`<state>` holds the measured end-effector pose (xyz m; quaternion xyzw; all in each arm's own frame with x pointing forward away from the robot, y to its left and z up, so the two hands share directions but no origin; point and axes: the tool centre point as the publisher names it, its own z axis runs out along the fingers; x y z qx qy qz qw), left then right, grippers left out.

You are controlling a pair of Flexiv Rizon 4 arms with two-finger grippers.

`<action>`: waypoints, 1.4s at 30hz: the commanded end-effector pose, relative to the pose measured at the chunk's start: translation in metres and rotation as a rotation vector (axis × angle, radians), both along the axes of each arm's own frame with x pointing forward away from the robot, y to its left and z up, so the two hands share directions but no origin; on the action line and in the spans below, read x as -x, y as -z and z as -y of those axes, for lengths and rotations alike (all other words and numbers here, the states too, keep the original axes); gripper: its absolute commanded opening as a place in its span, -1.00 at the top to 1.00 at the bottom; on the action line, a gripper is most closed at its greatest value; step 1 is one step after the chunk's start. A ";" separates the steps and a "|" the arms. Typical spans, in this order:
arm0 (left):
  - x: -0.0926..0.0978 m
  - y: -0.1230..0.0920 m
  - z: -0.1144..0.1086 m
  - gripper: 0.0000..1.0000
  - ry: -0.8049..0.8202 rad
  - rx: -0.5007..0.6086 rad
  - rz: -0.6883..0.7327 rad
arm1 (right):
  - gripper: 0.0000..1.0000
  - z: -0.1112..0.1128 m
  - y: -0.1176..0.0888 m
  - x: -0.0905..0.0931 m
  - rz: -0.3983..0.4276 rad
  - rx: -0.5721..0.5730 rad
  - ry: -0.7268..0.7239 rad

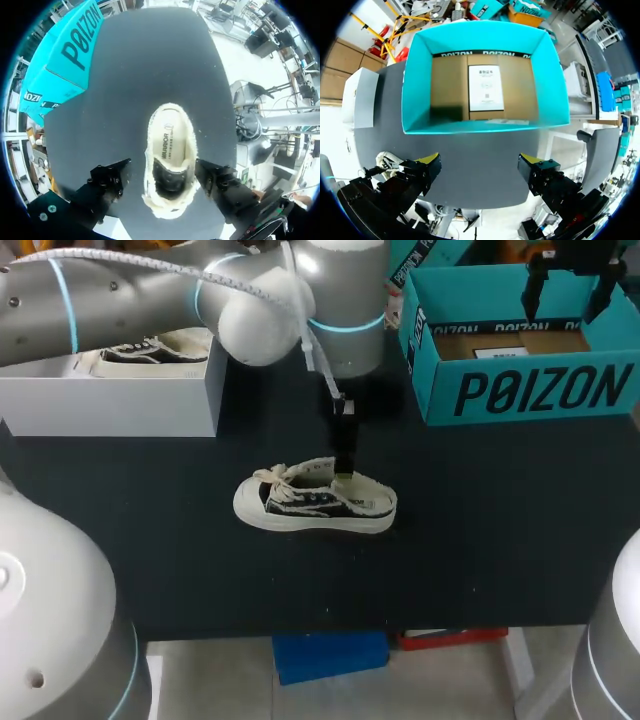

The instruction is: Take the shoe out of the shoebox, open the shoe tongue, remove and reinsert the insole, then place the shoe into the shoebox

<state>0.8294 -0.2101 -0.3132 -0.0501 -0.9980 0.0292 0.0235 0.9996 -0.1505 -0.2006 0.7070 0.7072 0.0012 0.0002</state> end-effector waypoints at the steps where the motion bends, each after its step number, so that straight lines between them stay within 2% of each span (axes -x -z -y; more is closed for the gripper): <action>1: 0.018 -0.068 -0.056 -1.00 -0.012 0.255 0.017 | -1.00 0.000 0.000 0.000 -0.001 0.001 0.000; 4: 0.021 -0.082 -0.078 -1.00 -0.035 0.344 0.007 | -1.00 0.000 0.000 0.000 -0.001 0.001 0.000; 8: 0.022 -0.087 -0.108 -1.00 -0.065 0.429 0.026 | -1.00 0.000 0.000 0.000 -0.001 0.001 0.000; 16: 0.015 -0.071 -0.165 -1.00 -0.088 0.590 0.030 | -1.00 0.000 0.000 0.000 -0.001 0.001 0.000; 20: 0.008 -0.065 -0.187 -1.00 -0.075 0.667 0.024 | -1.00 0.000 0.000 0.000 -0.001 0.001 0.000; 21: 0.008 -0.063 -0.191 -1.00 -0.073 0.658 0.025 | -1.00 0.000 0.000 0.000 -0.001 0.001 0.000; 42: 0.008 -0.063 -0.191 -1.00 -0.073 0.658 0.025 | -1.00 0.000 0.000 0.000 -0.001 0.001 0.000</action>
